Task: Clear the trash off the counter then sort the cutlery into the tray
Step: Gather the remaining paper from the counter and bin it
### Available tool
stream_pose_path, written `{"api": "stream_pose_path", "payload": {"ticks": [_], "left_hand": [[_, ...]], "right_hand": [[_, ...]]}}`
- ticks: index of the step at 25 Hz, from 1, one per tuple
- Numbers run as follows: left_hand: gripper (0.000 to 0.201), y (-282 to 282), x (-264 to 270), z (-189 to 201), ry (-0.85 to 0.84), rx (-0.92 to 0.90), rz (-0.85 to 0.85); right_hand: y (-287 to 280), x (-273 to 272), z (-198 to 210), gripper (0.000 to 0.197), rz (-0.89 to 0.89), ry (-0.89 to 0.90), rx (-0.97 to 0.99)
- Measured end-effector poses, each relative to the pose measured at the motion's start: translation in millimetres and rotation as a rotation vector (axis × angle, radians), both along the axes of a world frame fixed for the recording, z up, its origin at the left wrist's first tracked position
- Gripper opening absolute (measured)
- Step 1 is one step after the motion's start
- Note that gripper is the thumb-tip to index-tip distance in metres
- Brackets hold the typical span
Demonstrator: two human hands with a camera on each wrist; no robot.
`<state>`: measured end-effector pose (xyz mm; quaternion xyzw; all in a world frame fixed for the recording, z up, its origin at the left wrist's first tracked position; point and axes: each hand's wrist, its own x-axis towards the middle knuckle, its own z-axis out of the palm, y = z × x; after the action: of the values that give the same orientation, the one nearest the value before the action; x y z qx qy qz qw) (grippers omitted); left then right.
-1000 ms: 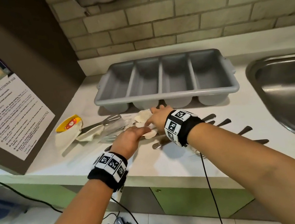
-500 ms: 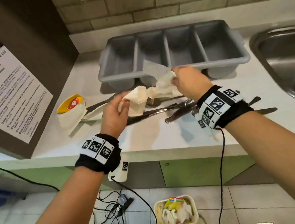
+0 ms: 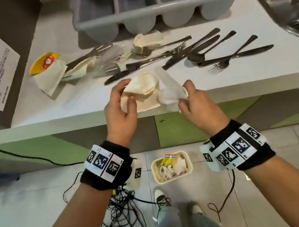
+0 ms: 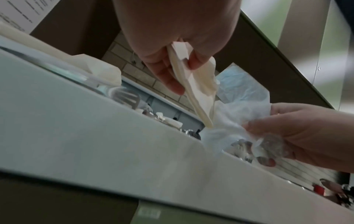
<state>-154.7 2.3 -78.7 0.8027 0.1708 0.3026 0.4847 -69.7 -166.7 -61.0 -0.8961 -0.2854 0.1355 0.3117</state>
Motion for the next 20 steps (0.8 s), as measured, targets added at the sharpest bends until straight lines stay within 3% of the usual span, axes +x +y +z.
{"api": "stream_pose_path", "payload": {"ticks": [3, 8, 11, 14, 20], "left_hand": [[0.053, -32.6, -30.4, -33.0, 0.088, 0.01, 0.002], [0.053, -80.0, -67.8, -111.6, 0.38, -0.015, -0.047], [0.055, -93.8, -74.0, -184.8, 0.488, 0.01, -0.07], [0.058, -98.2, -75.9, -257.3, 0.649, -0.093, -0.075], [0.066, -84.3, -81.0, -400.9, 0.861, -0.119, -0.092]], "right_hand": [[-27.3, -15.3, -42.0, 0.025, -0.047, 0.101, 0.011], [-71.9, -28.6, -138.3, 0.024, -0.09, 0.26, -0.006], [-84.9, -34.1, -219.6, 0.031, -0.124, 0.318, -0.088], [-81.7, -44.7, -302.6, 0.037, -0.15, 0.453, -0.146], [-62.3, -69.1, -463.4, 0.032, -0.114, 0.59, -0.284]]}}
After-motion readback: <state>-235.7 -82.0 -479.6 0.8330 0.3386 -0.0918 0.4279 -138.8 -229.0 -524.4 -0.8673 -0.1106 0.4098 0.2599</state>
